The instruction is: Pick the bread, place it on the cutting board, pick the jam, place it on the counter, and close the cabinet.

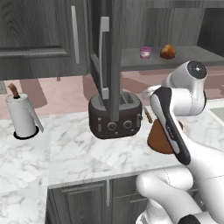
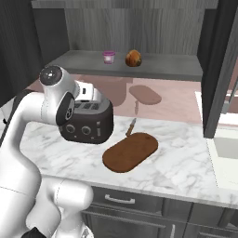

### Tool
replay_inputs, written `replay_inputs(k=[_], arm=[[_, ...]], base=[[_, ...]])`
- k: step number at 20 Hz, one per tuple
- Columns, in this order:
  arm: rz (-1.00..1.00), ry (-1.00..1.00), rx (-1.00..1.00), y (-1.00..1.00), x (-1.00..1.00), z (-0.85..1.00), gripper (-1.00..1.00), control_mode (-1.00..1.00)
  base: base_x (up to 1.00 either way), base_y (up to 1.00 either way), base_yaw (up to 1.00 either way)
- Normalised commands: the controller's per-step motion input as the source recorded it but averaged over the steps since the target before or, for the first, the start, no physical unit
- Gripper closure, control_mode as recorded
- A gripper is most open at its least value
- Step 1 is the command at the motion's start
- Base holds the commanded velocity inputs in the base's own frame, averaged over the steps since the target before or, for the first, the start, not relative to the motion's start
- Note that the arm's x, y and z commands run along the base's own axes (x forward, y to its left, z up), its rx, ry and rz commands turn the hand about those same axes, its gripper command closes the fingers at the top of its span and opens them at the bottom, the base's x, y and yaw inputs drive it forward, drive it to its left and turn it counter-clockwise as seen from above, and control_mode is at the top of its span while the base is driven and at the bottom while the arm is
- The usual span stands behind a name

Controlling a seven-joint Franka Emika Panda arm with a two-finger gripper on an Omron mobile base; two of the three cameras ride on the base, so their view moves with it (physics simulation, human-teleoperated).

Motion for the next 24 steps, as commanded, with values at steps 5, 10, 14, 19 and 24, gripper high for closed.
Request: replay_inputs(k=[5,10,14,19,24], arm=[[0.00,-0.01,0.01,-0.01,0.00,0.39,-1.00,-1.00],[0.00,0.00,0.02,-0.01,0.00,0.33,-1.00,-1.00],[0.00,0.00,0.03,-0.01,0.03,0.27,-1.00,-1.00],[0.00,0.00,0.03,-0.06,0.09,0.19,-1.00,-1.00],[0.00,0.00,0.02,-0.07,0.09,0.17,-1.00,-1.00]], base=[[0.00,0.00,0.00],[0.00,0.00,0.00],[0.00,0.00,0.00],[0.00,0.00,0.00],[0.00,0.00,0.00]])
